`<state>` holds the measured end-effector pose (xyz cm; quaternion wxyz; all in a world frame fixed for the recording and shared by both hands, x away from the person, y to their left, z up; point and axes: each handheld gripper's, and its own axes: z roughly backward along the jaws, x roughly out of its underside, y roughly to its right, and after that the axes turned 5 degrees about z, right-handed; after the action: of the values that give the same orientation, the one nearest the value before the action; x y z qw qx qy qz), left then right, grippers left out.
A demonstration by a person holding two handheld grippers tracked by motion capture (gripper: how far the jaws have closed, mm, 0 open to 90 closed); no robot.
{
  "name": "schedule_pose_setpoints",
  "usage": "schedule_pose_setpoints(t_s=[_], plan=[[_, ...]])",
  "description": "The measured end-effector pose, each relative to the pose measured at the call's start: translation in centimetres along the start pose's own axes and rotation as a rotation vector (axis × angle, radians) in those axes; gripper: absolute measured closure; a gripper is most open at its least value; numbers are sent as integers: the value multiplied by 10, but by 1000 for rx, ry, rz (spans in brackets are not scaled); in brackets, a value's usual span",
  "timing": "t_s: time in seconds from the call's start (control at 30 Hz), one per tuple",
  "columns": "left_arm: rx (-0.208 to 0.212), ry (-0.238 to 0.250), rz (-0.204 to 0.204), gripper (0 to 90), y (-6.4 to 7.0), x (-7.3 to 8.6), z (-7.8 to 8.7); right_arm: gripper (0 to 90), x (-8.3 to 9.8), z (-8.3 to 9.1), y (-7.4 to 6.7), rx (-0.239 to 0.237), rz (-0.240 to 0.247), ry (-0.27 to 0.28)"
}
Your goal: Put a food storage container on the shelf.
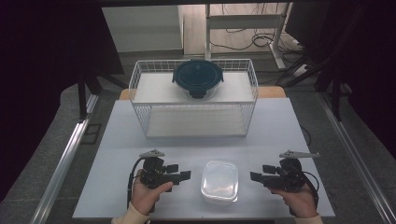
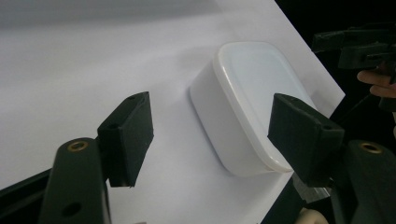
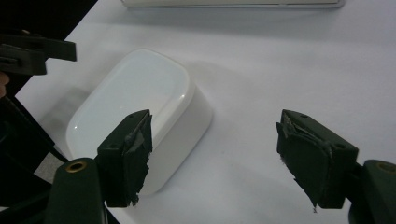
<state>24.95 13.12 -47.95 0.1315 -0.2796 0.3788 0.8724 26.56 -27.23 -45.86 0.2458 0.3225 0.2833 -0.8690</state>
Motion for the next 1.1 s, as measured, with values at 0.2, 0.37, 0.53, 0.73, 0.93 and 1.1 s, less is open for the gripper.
schedule_pose_setpoints(t_s=[0.2,0.37,0.53,0.73,0.93,1.1], plan=[[37,-21,22,297,-3,-3,-8,292,4,-5,-6,-19,-6,-5],[81,-39,46,312,-4,-9,-18,306,9,-14,-10,-47,-25,-29],[104,-69,67,326,-2,-12,-31,319,8,-25,-16,-78,-34,-36],[138,-88,80,353,-5,-12,-35,354,9,-35,-21,-111,-64,-50],[165,-113,110,376,-4,-11,-41,418,11,-39,-19,-136,-121,-45],[193,-159,117,423,-3,-9,-48,469,14,-45,-15,-194,-185,-39]])
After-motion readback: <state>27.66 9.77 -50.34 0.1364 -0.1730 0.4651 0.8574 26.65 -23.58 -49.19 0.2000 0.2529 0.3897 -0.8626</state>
